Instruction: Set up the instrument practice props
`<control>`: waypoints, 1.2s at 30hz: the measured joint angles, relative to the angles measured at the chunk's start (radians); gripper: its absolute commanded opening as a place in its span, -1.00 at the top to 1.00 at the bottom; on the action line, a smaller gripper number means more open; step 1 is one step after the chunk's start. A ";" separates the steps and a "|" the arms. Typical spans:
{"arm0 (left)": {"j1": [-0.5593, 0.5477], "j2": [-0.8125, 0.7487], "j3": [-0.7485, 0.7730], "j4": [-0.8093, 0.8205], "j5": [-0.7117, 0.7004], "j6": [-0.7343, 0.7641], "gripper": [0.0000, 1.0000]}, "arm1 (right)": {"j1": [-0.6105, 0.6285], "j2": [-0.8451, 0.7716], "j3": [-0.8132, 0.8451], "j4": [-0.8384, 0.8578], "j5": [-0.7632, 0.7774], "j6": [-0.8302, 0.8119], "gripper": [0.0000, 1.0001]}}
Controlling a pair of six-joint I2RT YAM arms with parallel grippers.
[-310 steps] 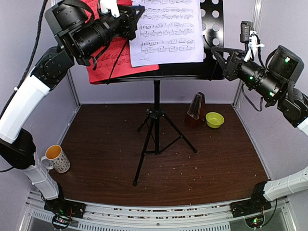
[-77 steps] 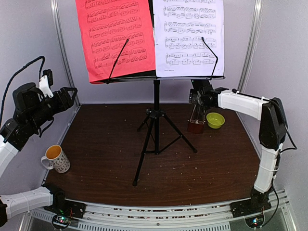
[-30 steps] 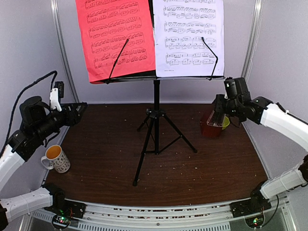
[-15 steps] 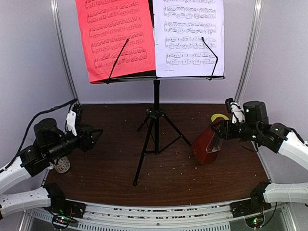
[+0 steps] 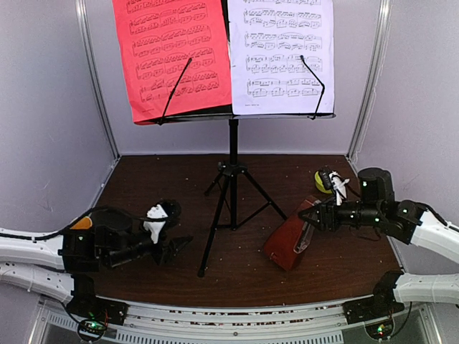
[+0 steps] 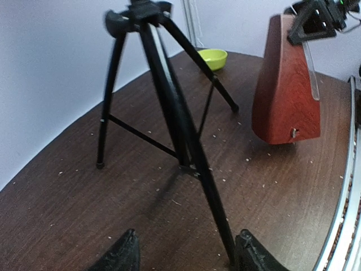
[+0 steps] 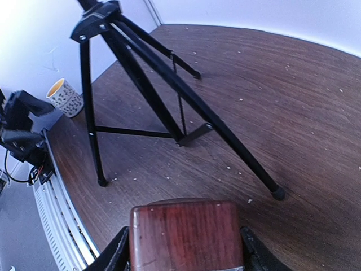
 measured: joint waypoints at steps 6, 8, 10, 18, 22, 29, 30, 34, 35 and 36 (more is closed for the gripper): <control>-0.123 0.239 0.000 0.159 -0.050 -0.008 -0.38 | 0.122 0.006 -0.006 0.036 0.131 0.044 1.00; -0.151 0.328 0.004 0.216 -0.051 -0.021 -0.42 | 0.167 0.019 -0.005 0.040 0.208 0.077 1.00; -0.175 0.424 0.024 0.261 -0.051 -0.033 -0.45 | 0.207 0.037 -0.005 0.040 0.288 0.118 1.00; -0.208 0.723 0.104 0.525 -0.011 -0.101 -0.77 | 0.382 0.109 -0.005 0.035 0.600 0.272 1.00; -0.210 0.853 0.167 0.629 0.026 -0.115 -0.80 | 0.439 0.136 -0.004 0.037 0.697 0.332 1.00; -0.214 0.953 0.208 0.713 0.064 -0.126 -0.81 | 0.496 0.175 0.002 0.054 0.825 0.423 1.00; -0.214 0.964 0.214 0.719 0.067 -0.127 -0.81 | 0.502 0.182 0.003 0.059 0.834 0.430 1.00; -0.214 1.000 0.230 0.741 0.068 -0.127 -0.87 | 0.525 0.213 0.019 0.066 0.862 0.459 1.00; -0.214 1.008 0.234 0.744 0.066 -0.127 -0.89 | 0.531 0.218 0.022 0.066 0.866 0.463 1.00; -0.214 1.016 0.238 0.748 0.065 -0.127 -0.90 | 0.537 0.223 0.025 0.067 0.868 0.472 1.00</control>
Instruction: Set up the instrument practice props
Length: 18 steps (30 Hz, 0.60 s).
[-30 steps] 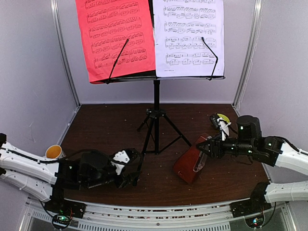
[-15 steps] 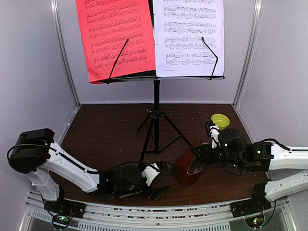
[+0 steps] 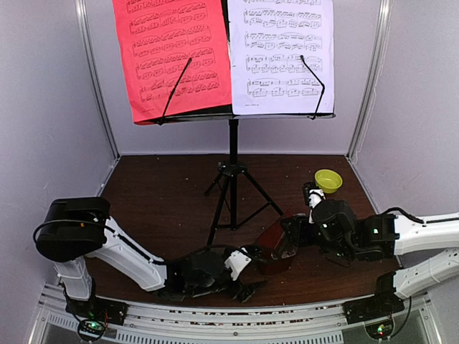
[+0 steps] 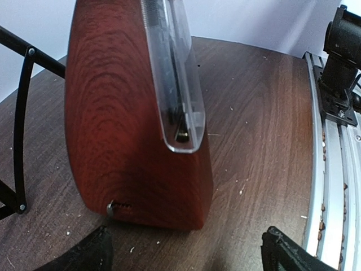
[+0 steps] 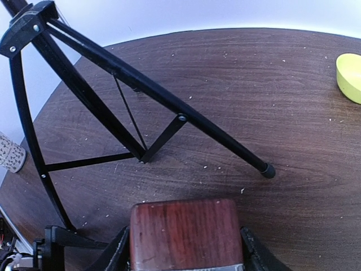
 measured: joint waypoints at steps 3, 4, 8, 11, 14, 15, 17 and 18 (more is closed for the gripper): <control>0.000 0.025 0.012 0.019 -0.007 0.000 -0.92 | 0.018 0.010 0.008 -0.002 0.003 0.016 1.00; 0.000 0.032 0.015 0.024 -0.008 0.000 -0.92 | 0.021 0.010 0.009 -0.003 0.003 0.021 1.00; 0.004 0.069 0.032 0.033 -0.010 -0.005 -0.90 | 0.027 0.010 0.009 -0.007 0.010 0.033 1.00; 0.008 0.088 0.035 0.050 -0.016 -0.012 -0.89 | 0.029 0.009 0.010 -0.011 0.014 0.037 1.00; 0.011 0.105 0.035 0.072 -0.028 -0.017 -0.90 | 0.030 0.006 0.010 -0.016 0.016 0.038 1.00; 0.011 0.108 0.035 0.075 -0.033 -0.019 -0.91 | 0.030 0.005 0.010 -0.018 0.016 0.039 1.00; 0.011 0.111 0.035 0.080 -0.041 -0.019 -0.91 | 0.030 0.005 0.010 -0.019 0.016 0.039 1.00; 0.011 0.113 0.035 0.085 -0.043 -0.021 -0.91 | 0.031 0.004 0.010 -0.021 0.015 0.039 1.00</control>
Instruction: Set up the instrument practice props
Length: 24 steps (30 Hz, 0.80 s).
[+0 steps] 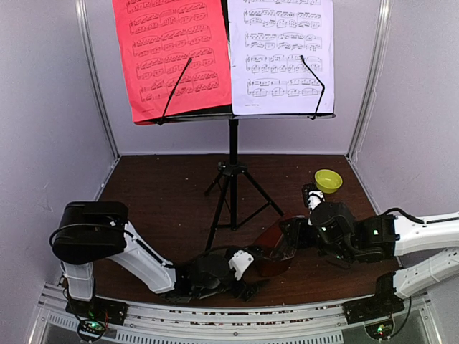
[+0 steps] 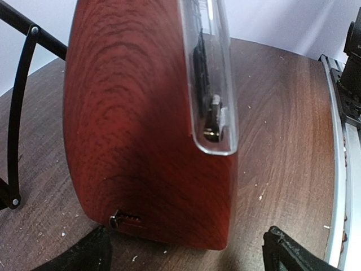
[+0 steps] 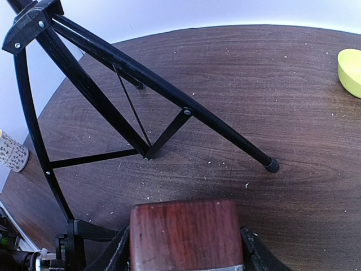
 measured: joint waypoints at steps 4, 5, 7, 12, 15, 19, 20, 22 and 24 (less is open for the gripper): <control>0.007 0.002 0.000 0.011 -0.002 -0.008 -0.89 | 0.000 -0.004 0.000 -0.007 0.000 0.000 1.00; 0.011 0.003 0.000 0.014 -0.002 -0.010 -0.87 | 0.000 -0.004 0.000 -0.008 0.000 0.000 1.00; 0.018 0.008 0.000 0.017 -0.001 -0.012 -0.84 | 0.002 -0.004 0.000 -0.009 0.001 0.000 1.00; 0.026 0.023 0.013 0.014 0.005 -0.013 -0.80 | 0.002 -0.005 0.000 -0.009 0.001 0.000 1.00; 0.026 0.029 0.030 0.009 0.007 -0.013 -0.76 | 0.002 -0.005 0.000 -0.009 0.000 0.000 1.00; 0.026 0.029 0.042 0.008 0.011 -0.013 -0.71 | 0.002 -0.005 0.000 -0.009 0.001 0.000 1.00; 0.026 0.029 0.042 0.007 0.014 -0.013 -0.67 | 0.002 -0.005 0.000 -0.009 0.000 0.000 1.00; 0.026 0.031 0.043 0.006 0.018 -0.013 -0.61 | 0.004 -0.005 0.000 -0.009 0.001 0.000 1.00; 0.026 0.032 0.044 0.006 0.019 -0.012 -0.58 | 0.004 -0.005 0.000 -0.010 0.002 0.000 1.00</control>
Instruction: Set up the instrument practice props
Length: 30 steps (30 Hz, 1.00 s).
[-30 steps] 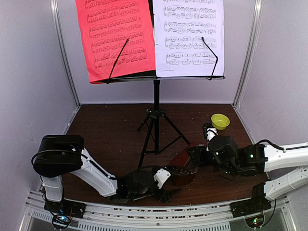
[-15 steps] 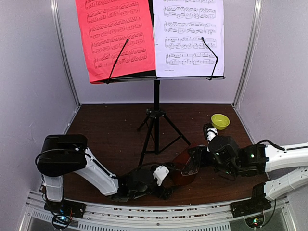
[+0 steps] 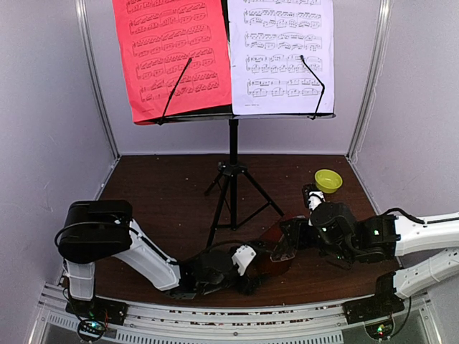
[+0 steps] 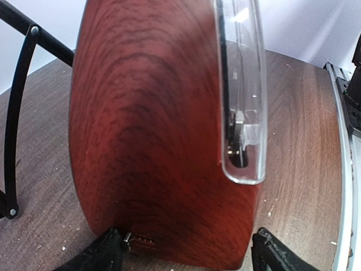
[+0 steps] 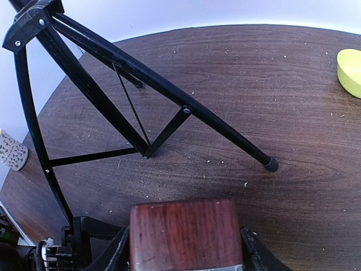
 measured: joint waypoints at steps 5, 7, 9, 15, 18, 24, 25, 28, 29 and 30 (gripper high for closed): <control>0.000 0.002 0.000 -0.002 0.000 -0.001 -0.50 | 0.001 0.000 0.000 -0.001 0.003 0.000 1.00; 0.000 0.002 0.000 -0.003 0.000 -0.001 -0.47 | 0.003 0.000 0.000 -0.002 0.005 0.000 1.00; 0.000 0.002 0.000 -0.003 0.001 -0.001 -0.45 | 0.005 0.000 0.000 -0.003 0.008 0.000 1.00; 0.000 0.002 0.000 -0.004 0.002 -0.001 -0.39 | 0.010 0.000 0.000 -0.003 0.015 0.000 1.00; 0.000 0.002 0.000 -0.004 0.002 -0.001 -0.39 | 0.011 0.000 0.000 -0.004 0.016 0.000 1.00; 0.000 0.002 0.000 -0.003 0.001 -0.001 -0.43 | 0.011 0.000 0.002 -0.006 0.017 0.000 1.00; 0.000 0.002 0.000 -0.001 0.001 -0.001 -0.42 | 0.012 0.000 0.002 -0.006 0.018 0.000 1.00; 0.000 0.001 -0.012 0.020 -0.003 -0.001 -0.37 | 0.019 0.000 0.010 -0.013 0.023 0.000 1.00; 0.000 0.001 -0.019 0.032 -0.005 -0.001 -0.36 | 0.023 0.000 0.013 -0.015 0.025 -0.001 1.00; 0.000 0.001 -0.024 0.040 -0.007 -0.001 -0.37 | 0.026 0.000 0.014 -0.015 0.026 -0.002 1.00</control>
